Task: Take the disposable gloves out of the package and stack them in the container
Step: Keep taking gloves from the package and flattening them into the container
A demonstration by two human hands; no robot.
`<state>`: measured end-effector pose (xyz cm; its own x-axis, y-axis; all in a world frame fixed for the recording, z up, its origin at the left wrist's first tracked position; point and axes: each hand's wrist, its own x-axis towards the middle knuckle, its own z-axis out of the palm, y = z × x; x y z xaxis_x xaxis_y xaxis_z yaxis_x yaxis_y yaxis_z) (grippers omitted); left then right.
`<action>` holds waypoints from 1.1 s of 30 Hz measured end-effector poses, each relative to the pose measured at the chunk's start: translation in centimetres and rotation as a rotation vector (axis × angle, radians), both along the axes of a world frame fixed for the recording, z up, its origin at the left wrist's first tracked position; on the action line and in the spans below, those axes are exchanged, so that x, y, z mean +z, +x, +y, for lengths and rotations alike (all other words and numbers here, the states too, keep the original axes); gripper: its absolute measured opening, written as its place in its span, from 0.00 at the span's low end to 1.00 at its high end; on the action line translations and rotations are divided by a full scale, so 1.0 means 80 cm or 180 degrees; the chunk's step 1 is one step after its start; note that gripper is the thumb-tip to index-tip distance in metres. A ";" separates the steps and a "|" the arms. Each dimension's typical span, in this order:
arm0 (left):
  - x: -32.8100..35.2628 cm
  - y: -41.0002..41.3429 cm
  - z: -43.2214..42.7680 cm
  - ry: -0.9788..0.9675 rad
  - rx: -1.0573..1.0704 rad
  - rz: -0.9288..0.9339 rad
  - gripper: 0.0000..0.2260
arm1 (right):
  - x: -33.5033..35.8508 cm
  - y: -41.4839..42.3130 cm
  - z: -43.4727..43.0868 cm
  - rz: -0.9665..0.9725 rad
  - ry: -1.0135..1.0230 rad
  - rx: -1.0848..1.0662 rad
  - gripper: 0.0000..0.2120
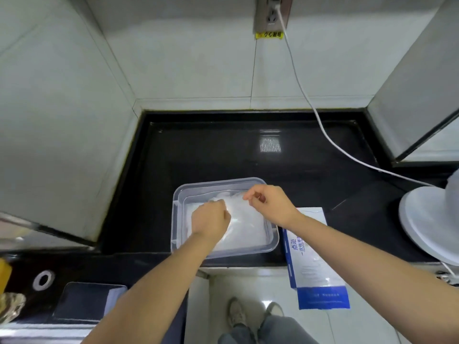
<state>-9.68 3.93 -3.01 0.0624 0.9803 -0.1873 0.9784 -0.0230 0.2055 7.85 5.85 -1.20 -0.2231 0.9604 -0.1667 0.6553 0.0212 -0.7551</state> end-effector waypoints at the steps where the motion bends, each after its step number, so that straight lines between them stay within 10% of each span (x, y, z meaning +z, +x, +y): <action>1: 0.010 0.012 -0.001 0.0114 0.0020 -0.0092 0.13 | 0.004 0.011 -0.001 0.0042 0.0033 -0.0143 0.08; 10: 0.051 0.152 -0.043 0.0159 -0.0544 -0.1270 0.04 | -0.013 0.133 -0.049 -0.1331 -0.0827 -0.0396 0.02; 24: -0.030 0.210 -0.080 -0.1251 -0.0229 -0.1116 0.21 | -0.079 0.142 -0.102 -0.1952 -0.0400 0.0011 0.08; 27: -0.035 0.209 -0.081 -0.1279 -0.0335 -0.0948 0.29 | -0.081 0.149 -0.097 -0.1606 -0.0470 -0.0227 0.06; 33: -0.044 0.217 -0.089 -0.1053 -0.0385 -0.0583 0.29 | -0.062 0.167 -0.089 0.0946 -0.0946 -0.1419 0.07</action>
<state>7.66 -3.15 -6.56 0.2354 0.8524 -0.4668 0.9191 -0.0391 0.3921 21.19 -1.29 -6.17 0.1115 0.8939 -0.4342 0.3131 -0.4463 -0.8383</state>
